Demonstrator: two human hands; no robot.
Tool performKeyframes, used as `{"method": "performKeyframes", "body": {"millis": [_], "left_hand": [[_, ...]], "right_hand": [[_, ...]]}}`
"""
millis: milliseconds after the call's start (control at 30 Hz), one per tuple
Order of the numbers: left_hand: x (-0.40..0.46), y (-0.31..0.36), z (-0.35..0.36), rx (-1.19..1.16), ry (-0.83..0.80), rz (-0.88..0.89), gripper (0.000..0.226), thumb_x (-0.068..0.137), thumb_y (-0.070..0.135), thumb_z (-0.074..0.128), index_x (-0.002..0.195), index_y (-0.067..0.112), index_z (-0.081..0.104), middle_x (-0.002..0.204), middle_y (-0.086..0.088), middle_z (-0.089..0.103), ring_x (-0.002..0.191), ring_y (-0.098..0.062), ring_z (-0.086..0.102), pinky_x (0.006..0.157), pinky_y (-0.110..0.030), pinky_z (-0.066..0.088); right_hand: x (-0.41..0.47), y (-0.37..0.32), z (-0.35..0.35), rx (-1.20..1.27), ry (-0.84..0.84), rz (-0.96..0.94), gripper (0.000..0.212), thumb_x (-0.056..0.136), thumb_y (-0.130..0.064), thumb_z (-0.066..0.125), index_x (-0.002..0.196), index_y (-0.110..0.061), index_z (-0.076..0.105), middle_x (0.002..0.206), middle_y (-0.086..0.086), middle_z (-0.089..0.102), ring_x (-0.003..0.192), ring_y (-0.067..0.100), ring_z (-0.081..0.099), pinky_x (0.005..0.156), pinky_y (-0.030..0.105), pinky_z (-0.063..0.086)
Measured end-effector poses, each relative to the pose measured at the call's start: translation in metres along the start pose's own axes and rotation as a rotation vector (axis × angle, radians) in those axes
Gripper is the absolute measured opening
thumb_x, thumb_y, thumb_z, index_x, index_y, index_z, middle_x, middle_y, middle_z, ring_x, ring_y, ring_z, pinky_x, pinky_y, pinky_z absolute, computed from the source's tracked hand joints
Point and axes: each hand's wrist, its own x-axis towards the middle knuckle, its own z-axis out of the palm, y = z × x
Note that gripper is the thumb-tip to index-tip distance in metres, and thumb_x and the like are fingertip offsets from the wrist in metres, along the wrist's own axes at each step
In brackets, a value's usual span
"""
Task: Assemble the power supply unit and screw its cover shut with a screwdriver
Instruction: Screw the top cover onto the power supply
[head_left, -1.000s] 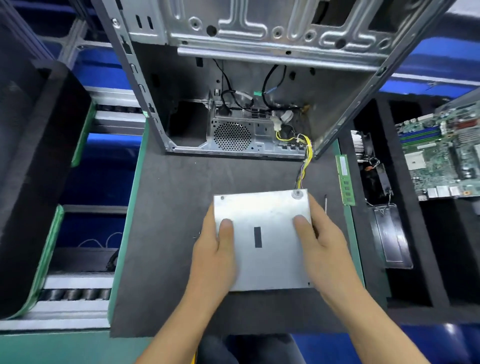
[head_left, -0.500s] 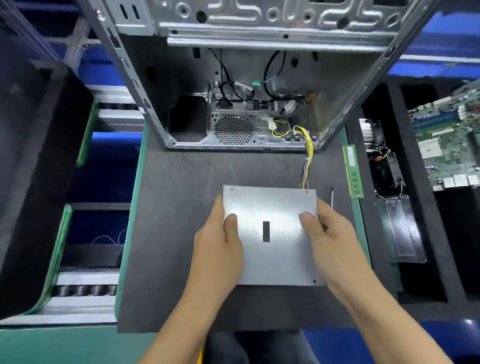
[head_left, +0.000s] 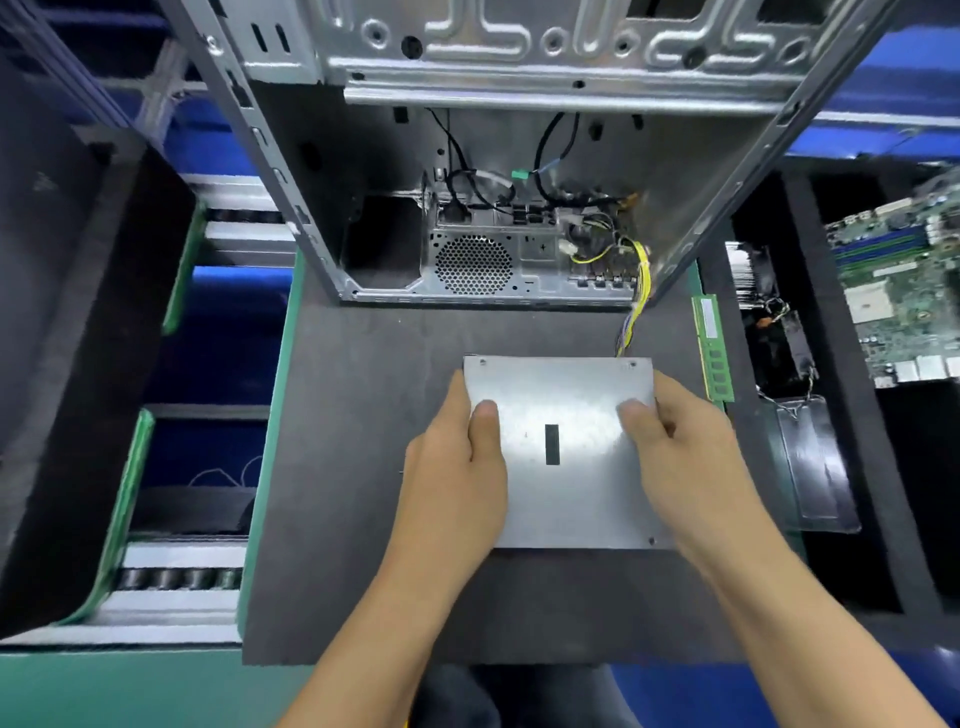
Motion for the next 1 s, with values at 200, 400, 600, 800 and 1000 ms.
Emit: {"method": "performKeyframes", "body": {"millis": [200, 400, 600, 800, 1000], "left_hand": [[0.0, -0.017, -0.009, -0.158, -0.149, -0.001, 0.036, 0.099, 0.049, 0.041, 0.12, 0.078, 0.042, 0.112, 0.041, 0.063, 0.1, 0.02, 0.058, 0.08, -0.005, 0.048], [-0.003, -0.068, -0.044, 0.173, -0.421, 0.045, 0.16, 0.034, 0.048, 0.096, 0.148, 0.059, -0.016, 0.155, 0.045, -0.005, 0.143, 0.02, 0.001, 0.116, -0.027, 0.021], [0.024, -0.063, -0.047, 0.454, -0.486, 0.324, 0.171, 0.032, 0.075, 0.091, 0.15, 0.043, -0.028, 0.16, 0.033, -0.016, 0.146, 0.015, -0.006, 0.118, -0.017, 0.015], [0.044, -0.065, -0.044, 0.533, -0.521, 0.417, 0.172, 0.037, 0.077, 0.089, 0.153, 0.031, -0.029, 0.164, 0.017, -0.02, 0.154, -0.006, -0.004, 0.123, -0.045, 0.024], [0.047, -0.07, -0.04, 0.501, -0.501, 0.427, 0.16, 0.049, 0.061, 0.092, 0.156, 0.025, -0.021, 0.165, 0.007, -0.002, 0.151, -0.012, 0.015, 0.116, -0.041, 0.036]], "right_hand": [[0.01, 0.01, 0.0, -0.205, -0.143, 0.113, 0.059, 0.098, -0.044, 0.049, 0.152, -0.024, 0.033, 0.13, -0.007, 0.06, 0.124, 0.023, 0.05, 0.091, 0.031, 0.042], [0.001, -0.004, -0.004, -0.821, -0.392, -0.537, 0.151, 0.042, -0.1, 0.05, 0.147, -0.033, -0.035, 0.159, -0.011, -0.029, 0.146, 0.014, -0.031, 0.118, 0.037, -0.018], [0.01, -0.025, 0.001, -1.064, -0.509, -0.71, 0.152, 0.046, -0.09, 0.063, 0.148, -0.032, -0.033, 0.157, 0.007, 0.001, 0.148, 0.031, -0.004, 0.122, 0.048, -0.009], [0.007, -0.031, 0.0, -1.111, -0.525, -0.736, 0.14, 0.05, -0.084, 0.063, 0.153, -0.034, -0.018, 0.152, 0.009, 0.011, 0.139, 0.031, 0.013, 0.117, 0.04, 0.021], [0.008, -0.04, 0.001, -1.241, -0.518, -0.769, 0.134, 0.049, -0.084, 0.057, 0.155, -0.03, -0.004, 0.145, 0.014, 0.025, 0.125, 0.037, 0.031, 0.109, 0.045, 0.032]]}}
